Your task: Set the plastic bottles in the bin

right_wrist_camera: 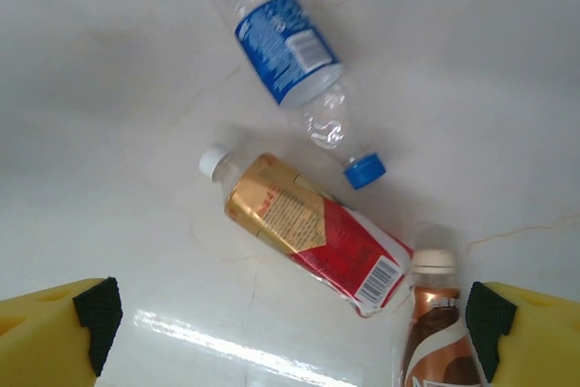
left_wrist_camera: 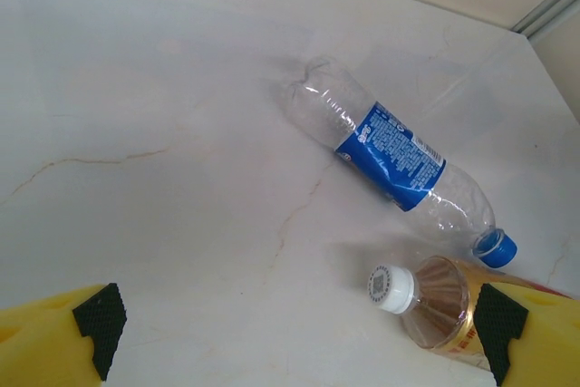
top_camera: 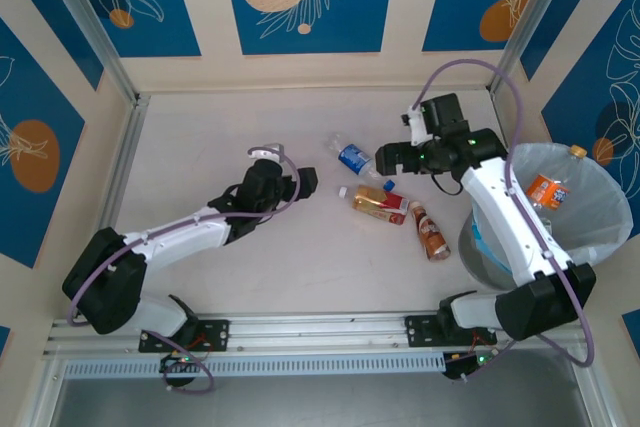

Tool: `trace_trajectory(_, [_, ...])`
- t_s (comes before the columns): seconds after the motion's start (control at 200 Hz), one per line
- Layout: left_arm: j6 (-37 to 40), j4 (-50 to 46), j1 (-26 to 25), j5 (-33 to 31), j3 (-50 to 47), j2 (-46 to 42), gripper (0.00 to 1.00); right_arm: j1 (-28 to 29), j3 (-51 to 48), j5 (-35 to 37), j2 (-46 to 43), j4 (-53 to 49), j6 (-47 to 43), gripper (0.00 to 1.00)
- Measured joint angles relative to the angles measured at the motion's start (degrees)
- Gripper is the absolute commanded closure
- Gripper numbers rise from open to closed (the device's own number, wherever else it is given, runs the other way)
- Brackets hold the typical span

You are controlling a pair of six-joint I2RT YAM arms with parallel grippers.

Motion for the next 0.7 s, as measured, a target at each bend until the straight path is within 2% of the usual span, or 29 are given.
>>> trace_trajectory(0.325, [-3.0,1.0,1.0,0.3,-3.5,-0.5,0.0,1.8,-3.6,-5.2,5.5,3.2,-10.3,0.01])
trace_trajectory(0.7, [-4.0,1.9,1.3,-6.0,-9.9,-8.0,0.0,2.9,-4.5,-3.3,15.4,4.5,-17.4,0.0])
